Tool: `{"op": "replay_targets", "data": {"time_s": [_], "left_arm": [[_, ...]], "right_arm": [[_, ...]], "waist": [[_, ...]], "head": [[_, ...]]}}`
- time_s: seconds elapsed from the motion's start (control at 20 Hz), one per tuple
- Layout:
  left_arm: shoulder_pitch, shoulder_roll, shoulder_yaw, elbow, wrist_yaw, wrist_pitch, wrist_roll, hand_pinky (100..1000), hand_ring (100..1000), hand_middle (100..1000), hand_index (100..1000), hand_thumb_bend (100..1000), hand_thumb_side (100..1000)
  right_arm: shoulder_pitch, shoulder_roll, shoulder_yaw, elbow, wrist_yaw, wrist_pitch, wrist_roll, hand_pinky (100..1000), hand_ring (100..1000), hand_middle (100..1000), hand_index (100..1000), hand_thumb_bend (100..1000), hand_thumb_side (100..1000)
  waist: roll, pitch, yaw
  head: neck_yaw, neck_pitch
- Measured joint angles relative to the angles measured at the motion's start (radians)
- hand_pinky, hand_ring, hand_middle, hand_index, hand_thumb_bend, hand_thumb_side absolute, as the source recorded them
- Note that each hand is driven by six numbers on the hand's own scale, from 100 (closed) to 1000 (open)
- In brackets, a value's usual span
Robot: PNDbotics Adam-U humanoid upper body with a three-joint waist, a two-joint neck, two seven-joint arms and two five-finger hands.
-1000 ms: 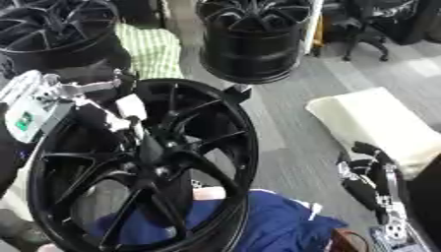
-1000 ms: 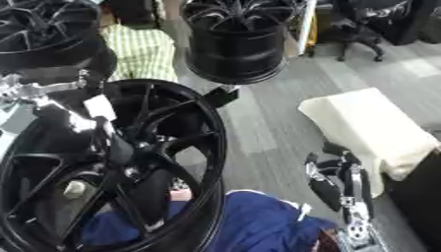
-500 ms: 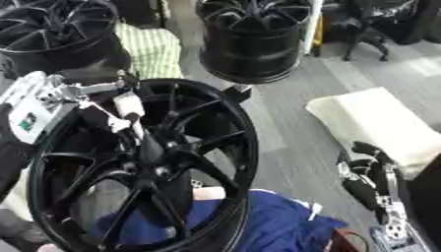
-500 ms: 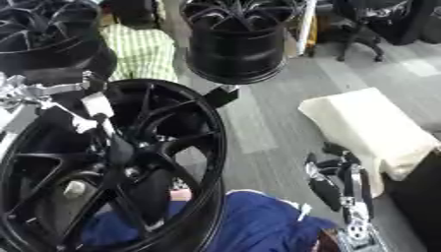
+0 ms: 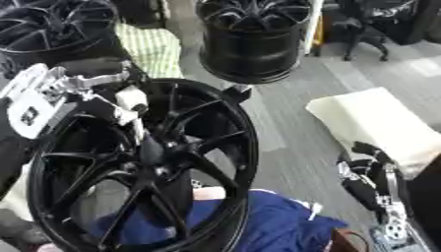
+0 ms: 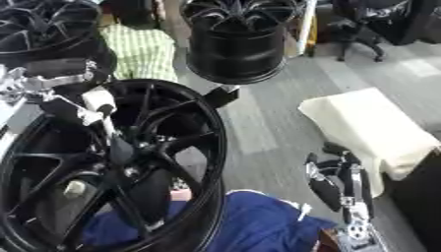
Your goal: Pull the pin out of the wheel hub.
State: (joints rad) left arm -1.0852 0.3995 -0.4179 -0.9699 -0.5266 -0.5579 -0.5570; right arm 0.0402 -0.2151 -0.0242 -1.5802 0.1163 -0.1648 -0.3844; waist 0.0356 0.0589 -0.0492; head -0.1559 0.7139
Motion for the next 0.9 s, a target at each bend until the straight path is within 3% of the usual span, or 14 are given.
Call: {"op": "replay_targets", "data": {"time_s": [0.25, 0.6, 0.9], "left_arm": [[-0.012, 0.039, 0.037, -0.025, 0.030, 0.000, 0.000, 376, 370, 561, 806, 100, 253], [-0.015, 0.149, 0.136, -0.083, 0.112, 0.003, -0.003, 368, 362, 554, 802, 100, 249], [0.079, 0.268, 0.206, -0.132, 0.159, 0.023, -0.023, 355, 356, 549, 804, 100, 270]], "right_arm": [[0.001, 0.000, 0.000, 0.001, 0.000, -0.001, 0.000, 532, 561, 687, 763, 205, 201], [0.005, 0.000, -0.001, 0.006, 0.000, -0.002, -0.003, 532, 561, 687, 763, 202, 202], [0.010, 0.000, -0.007, 0.006, 0.000, -0.003, -0.005, 532, 561, 687, 763, 199, 202]], "waist": [[0.002, -0.008, 0.002], [0.004, -0.010, 0.017], [0.004, -0.016, 0.036]], "head": [[-0.001, 0.000], [-0.006, 0.000], [-0.012, 0.005]]}}
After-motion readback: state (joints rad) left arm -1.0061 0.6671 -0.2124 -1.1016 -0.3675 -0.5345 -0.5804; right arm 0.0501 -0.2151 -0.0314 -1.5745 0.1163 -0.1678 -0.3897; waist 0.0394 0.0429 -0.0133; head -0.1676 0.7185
